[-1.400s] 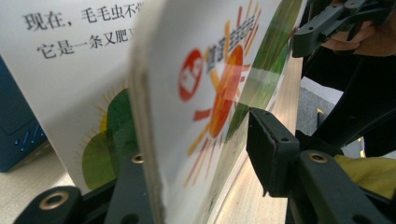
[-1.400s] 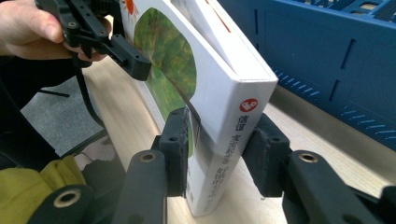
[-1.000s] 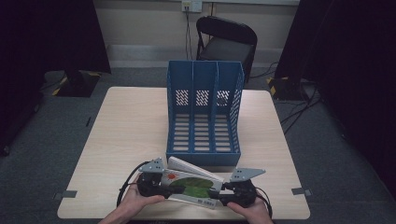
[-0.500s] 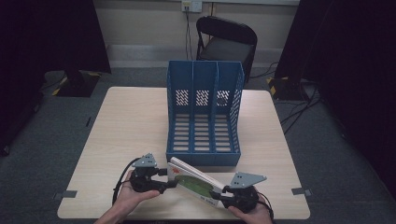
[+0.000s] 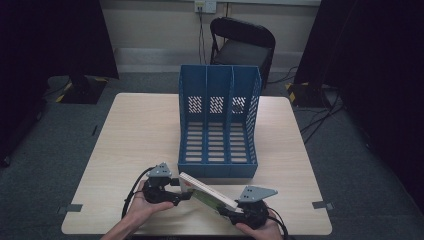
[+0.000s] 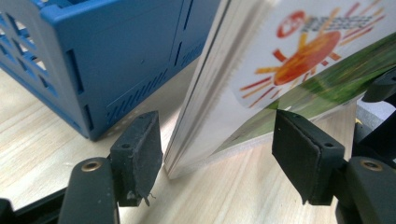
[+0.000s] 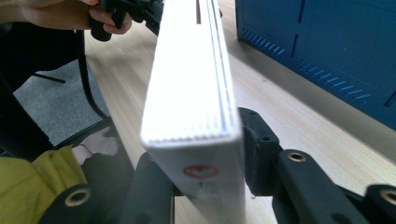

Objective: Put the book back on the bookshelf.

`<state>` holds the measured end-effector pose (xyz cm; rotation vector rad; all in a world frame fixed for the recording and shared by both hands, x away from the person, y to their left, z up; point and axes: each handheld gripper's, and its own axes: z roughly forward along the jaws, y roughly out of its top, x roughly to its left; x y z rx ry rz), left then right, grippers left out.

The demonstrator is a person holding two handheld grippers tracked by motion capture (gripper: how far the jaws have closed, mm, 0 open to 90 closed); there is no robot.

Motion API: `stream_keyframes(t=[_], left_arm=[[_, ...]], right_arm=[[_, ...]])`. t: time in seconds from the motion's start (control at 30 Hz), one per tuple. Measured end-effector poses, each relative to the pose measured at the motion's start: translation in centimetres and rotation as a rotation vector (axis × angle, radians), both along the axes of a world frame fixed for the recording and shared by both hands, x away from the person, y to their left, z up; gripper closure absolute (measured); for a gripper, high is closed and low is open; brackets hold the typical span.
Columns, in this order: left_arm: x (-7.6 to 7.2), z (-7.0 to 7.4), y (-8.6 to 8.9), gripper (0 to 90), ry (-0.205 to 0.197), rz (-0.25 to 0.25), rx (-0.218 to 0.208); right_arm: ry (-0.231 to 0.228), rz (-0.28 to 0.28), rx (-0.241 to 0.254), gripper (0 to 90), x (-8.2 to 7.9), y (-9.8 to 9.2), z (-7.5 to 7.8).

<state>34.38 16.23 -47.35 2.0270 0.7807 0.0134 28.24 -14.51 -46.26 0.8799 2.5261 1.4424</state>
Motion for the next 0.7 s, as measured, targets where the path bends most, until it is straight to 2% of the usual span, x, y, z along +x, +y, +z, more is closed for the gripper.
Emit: stream_keyframes(t=[0.17,0.4,0.63,0.7], left_arm=[[0.1,-0.2,-0.4,36.7,-0.015,-0.004,0.019],[-0.1,-0.1,-0.4,37.8,-0.018,-0.006,0.027],[-0.2,-0.1,-0.4,37.9,-0.021,-0.003,0.033],[-0.2,-0.1,-0.4,37.9,-0.019,-0.004,0.032]], right_arm=[[0.025,-0.006,0.029,70.1,0.5,-0.2,-0.2],[-0.011,-0.034,0.004,63.4,0.2,1.6,-0.7],[-0.024,-0.051,0.013,64.7,0.4,2.5,-1.3],[-0.031,-0.056,0.007,70.2,0.4,2.5,-1.4]])
